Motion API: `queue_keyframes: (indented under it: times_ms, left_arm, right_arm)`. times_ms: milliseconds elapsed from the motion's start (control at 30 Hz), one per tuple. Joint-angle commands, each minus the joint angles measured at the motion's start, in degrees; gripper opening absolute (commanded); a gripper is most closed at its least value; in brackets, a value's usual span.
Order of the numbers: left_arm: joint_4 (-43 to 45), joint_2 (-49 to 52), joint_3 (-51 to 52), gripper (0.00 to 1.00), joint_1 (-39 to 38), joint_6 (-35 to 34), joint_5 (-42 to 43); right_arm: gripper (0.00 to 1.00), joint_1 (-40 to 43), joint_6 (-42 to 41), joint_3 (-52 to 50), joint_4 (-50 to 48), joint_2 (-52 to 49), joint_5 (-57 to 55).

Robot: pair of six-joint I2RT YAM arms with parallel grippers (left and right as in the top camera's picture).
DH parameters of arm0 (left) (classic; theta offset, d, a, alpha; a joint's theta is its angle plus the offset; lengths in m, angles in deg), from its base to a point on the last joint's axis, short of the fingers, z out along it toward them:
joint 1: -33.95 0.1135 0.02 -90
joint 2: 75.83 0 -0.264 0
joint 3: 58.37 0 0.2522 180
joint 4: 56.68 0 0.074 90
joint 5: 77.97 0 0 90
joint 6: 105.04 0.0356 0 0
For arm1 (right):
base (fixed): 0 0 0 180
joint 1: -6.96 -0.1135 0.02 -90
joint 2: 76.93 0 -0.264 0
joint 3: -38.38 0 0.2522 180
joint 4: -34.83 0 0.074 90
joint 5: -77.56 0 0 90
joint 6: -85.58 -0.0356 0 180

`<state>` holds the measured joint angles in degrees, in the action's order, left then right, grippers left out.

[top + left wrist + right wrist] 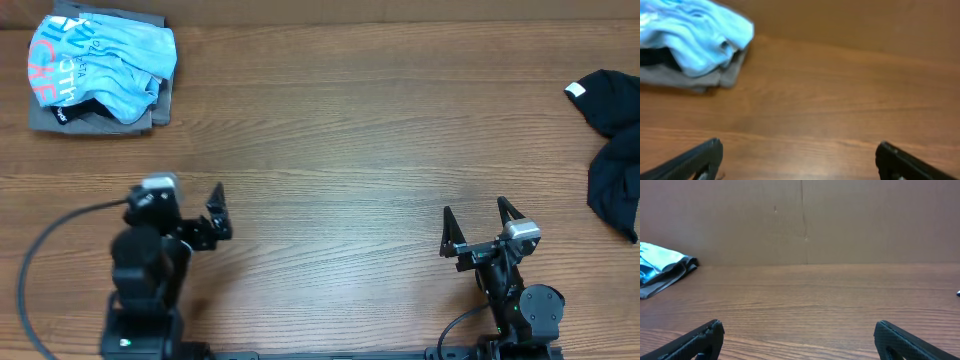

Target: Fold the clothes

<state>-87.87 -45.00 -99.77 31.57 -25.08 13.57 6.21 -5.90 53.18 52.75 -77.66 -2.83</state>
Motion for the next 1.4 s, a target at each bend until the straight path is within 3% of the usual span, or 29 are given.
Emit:
queue_keyframes:
  times_ms: [0, 300, 433, 567, 1367]
  left_arm:
    - [7.74, -5.77, 8.92, 1.0, -1.42, 1.07, 0.83]
    - [17.49, -20.44, 23.41, 1.0, -1.03, 1.07, -1.7]
    - [18.08, -26.93, 27.45, 1.0, 0.26, 1.05, -2.1]
    - [13.22, -30.73, 27.36, 1.0, 1.6, 1.11, -2.14]
    - [13.09, -30.58, 27.36, 1.0, 2.78, 1.07, -2.08]
  right_arm:
    - [1.0, 0.13, 0.02, -0.55, -0.17, 0.57, -0.59]
    - [1.0, 0.13, 0.02, -0.55, -0.17, 0.57, -0.59]
    - [1.0, 0.13, 0.02, -0.55, -0.17, 0.57, -0.59]
    - [1.0, 0.13, 0.02, -0.55, -0.17, 0.57, -0.59]
    - [1.0, 0.13, 0.02, -0.55, -0.17, 0.57, -0.59]
